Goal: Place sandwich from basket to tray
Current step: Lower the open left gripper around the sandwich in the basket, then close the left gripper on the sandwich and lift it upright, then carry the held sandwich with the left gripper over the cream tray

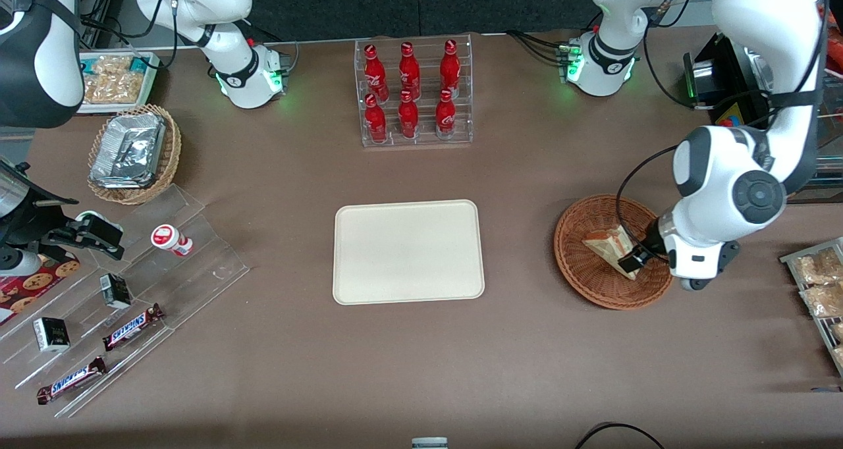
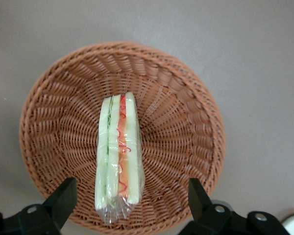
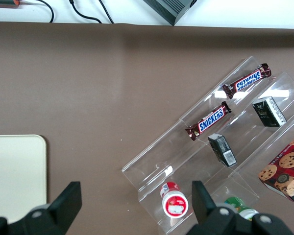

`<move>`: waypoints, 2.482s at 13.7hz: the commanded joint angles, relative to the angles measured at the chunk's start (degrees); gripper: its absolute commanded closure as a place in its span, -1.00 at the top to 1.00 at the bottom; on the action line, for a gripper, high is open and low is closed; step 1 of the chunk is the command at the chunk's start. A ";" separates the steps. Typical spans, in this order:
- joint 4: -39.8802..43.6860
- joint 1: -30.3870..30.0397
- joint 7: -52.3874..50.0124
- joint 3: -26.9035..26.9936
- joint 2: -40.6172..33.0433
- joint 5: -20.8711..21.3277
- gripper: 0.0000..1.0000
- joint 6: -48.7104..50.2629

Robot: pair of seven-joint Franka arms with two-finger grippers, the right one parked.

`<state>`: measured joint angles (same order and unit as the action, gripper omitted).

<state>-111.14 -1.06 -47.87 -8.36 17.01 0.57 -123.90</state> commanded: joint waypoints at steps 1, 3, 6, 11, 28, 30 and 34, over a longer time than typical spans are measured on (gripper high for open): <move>-6.79 -0.44 -2.05 -0.61 -1.63 0.75 1.00 -7.99; -9.09 -0.44 -4.24 -0.61 -0.49 0.75 1.00 -12.75; -9.45 -0.44 -4.60 -0.61 1.36 0.75 1.00 -14.52; -14.20 -0.53 -4.60 -0.52 2.41 0.67 0.66 -22.44; 18.84 0.96 -5.65 -20.89 0.66 4.69 -1.00 13.68; 21.73 5.95 -6.01 -21.18 2.58 6.90 -1.00 14.38; 29.64 12.55 -4.87 -21.26 10.04 6.82 -1.00 14.47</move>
<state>-88.49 8.98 -53.21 -29.49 21.12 5.95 -111.42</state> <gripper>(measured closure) 0.815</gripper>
